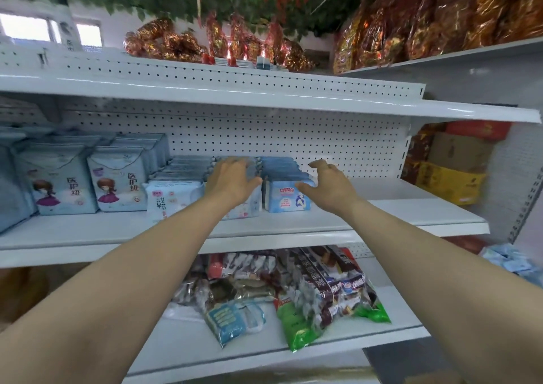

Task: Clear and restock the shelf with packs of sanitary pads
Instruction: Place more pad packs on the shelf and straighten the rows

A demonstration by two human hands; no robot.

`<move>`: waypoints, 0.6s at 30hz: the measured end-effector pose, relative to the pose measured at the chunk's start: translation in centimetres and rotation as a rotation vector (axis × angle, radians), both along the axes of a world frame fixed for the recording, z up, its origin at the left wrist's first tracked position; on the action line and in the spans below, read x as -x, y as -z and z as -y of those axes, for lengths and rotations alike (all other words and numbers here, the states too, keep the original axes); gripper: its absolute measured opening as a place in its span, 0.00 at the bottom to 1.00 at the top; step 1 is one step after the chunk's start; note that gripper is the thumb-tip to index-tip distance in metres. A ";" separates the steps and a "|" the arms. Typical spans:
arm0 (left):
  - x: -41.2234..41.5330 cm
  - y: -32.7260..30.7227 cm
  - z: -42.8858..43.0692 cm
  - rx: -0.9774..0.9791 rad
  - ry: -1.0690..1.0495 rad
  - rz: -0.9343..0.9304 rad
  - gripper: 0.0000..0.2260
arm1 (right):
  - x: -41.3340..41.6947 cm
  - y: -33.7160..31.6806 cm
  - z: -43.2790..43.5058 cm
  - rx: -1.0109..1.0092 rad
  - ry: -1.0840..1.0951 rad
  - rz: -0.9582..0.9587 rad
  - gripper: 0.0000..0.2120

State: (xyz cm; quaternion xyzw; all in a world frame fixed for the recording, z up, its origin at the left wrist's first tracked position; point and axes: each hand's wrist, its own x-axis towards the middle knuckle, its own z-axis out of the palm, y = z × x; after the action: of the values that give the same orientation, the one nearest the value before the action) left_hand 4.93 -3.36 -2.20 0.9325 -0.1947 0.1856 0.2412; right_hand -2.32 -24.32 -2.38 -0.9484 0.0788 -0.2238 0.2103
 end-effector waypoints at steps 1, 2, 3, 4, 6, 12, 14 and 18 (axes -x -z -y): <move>0.6 0.1 -0.2 -0.001 -0.007 -0.004 0.26 | 0.5 0.0 0.0 -0.003 -0.010 -0.003 0.33; 1.2 0.2 -0.4 -0.004 -0.016 -0.010 0.26 | 0.9 0.1 0.0 -0.002 -0.020 -0.009 0.33; 1.8 0.3 -0.6 -0.006 -0.025 -0.019 0.27 | 1.4 0.1 0.0 -0.001 -0.029 -0.018 0.33; 2.4 0.4 -0.8 -0.007 -0.038 -0.030 0.27 | 1.9 0.0 0.0 -0.002 -0.038 -0.030 0.34; 3.9 0.8 -1.1 -0.011 -0.076 -0.051 0.25 | 3.0 0.1 0.0 0.001 -0.057 -0.050 0.34; 9.1 2.2 -1.5 -0.042 -0.166 -0.118 0.25 | 6.4 1.6 0.1 0.016 -0.125 -0.089 0.33; 10.7 3.0 -1.8 -0.055 -0.186 -0.142 0.25 | 7.7 2.4 0.0 0.024 -0.146 -0.105 0.33; 14.2 5.0 -2.6 -0.077 -0.209 -0.179 0.24 | 9.9 4.5 -0.6 0.028 -0.186 -0.145 0.34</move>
State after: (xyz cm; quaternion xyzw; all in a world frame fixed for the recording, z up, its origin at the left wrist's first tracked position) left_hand -9.22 -0.72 -7.20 0.9691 -0.0811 0.1182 0.2007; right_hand -12.22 -23.74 -6.85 -0.9682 0.0023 -0.1350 0.2105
